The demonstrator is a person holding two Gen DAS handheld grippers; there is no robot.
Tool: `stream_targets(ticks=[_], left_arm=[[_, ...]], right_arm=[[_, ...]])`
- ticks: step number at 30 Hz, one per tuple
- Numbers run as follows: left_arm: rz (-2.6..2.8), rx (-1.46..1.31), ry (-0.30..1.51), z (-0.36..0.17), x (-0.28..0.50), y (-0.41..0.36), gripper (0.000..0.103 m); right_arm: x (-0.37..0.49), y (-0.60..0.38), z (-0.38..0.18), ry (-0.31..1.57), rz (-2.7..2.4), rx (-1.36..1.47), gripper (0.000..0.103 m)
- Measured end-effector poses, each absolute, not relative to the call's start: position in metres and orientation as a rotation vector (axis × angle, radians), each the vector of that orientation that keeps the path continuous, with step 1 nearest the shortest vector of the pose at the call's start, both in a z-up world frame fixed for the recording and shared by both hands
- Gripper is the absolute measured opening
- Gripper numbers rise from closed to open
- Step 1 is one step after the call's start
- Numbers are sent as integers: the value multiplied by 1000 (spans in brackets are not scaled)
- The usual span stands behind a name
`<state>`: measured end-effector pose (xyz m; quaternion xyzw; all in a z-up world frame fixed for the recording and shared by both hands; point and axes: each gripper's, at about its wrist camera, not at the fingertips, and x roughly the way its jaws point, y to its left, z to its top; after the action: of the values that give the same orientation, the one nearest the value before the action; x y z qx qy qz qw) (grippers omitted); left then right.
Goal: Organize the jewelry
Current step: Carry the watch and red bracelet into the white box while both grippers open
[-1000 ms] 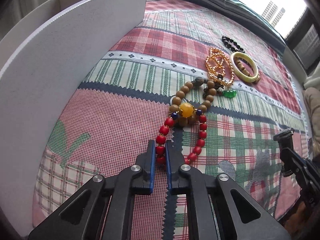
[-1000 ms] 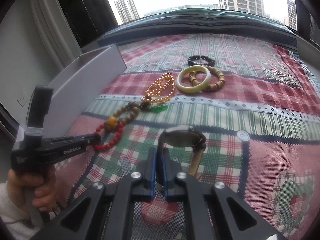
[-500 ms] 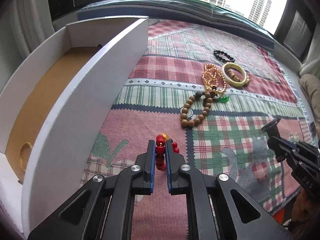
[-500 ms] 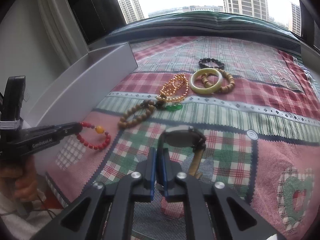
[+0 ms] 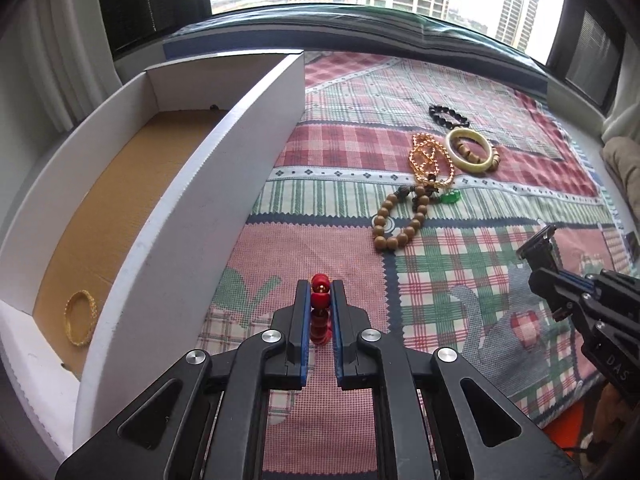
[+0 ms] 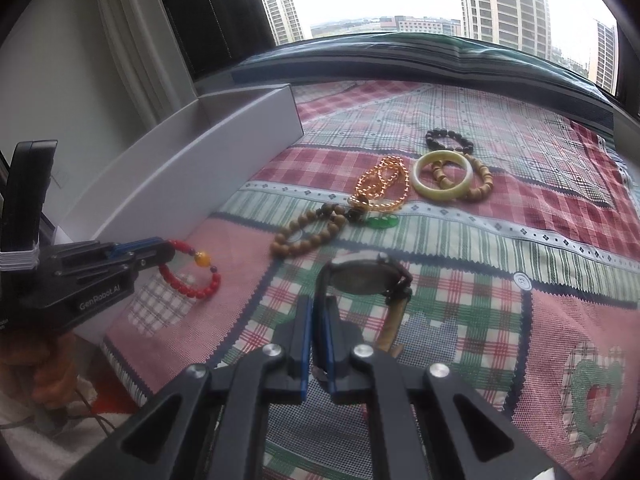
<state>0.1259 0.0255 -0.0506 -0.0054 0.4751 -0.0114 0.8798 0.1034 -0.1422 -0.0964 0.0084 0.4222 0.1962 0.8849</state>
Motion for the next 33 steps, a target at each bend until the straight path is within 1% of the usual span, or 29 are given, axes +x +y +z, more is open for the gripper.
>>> stream_targets(ticks=[9,17,21,24,28,31,33], left_arm=[[-70,-122,992,-35,110,53,7],[-107,-154,1002,-29,95,63,7],[-142,-223,992,-11,91,78,7],[-146,-264,947,17,85,98,7],[-79,-283,864,54,77,133,7],[6,-288,827,65,79,162,7],[72,-293,826,61,85,183,7]], right_arm=[[95,-116,-89,871,448,-14,6],[88,-99,-89,887,487,-32,6],[89,-87,-82,882,516,-50,6],[95,-70,-70,871,565,-78,6],[105,-33,-38,808,657,-150,6],[117,4,-12,751,742,-194,6],[127,32,1,715,783,-231,6]])
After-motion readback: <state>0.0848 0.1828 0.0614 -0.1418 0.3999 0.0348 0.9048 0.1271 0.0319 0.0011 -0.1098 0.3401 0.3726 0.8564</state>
